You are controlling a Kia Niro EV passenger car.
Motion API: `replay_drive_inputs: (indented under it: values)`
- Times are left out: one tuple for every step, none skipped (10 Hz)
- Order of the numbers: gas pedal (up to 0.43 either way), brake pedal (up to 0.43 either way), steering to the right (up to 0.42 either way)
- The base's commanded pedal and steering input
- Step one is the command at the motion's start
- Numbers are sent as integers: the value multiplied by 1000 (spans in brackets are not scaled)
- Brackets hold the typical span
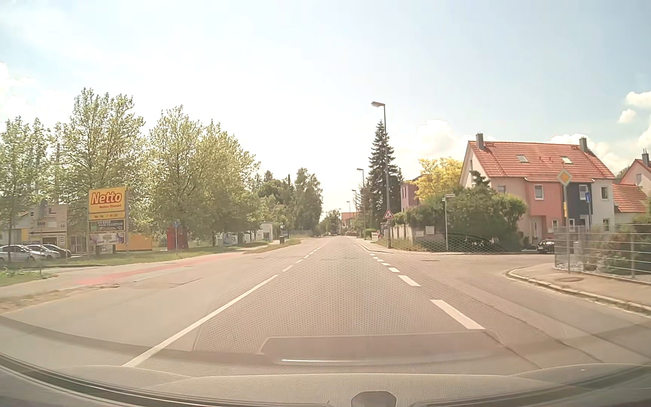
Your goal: Follow the waypoints while adhering to traffic rules and regulations
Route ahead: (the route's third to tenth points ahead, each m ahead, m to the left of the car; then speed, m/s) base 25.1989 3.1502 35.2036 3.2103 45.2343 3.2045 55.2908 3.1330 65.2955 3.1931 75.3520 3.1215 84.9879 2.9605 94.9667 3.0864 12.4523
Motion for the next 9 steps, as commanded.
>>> replay_drive_inputs:
  values:
    - [169, 0, -2]
    - [169, 0, -3]
    - [169, 0, -3]
    - [169, 0, -4]
    - [169, 0, -4]
    - [169, 0, -4]
    - [169, 0, -4]
    - [169, 0, -4]
    - [169, 0, -4]
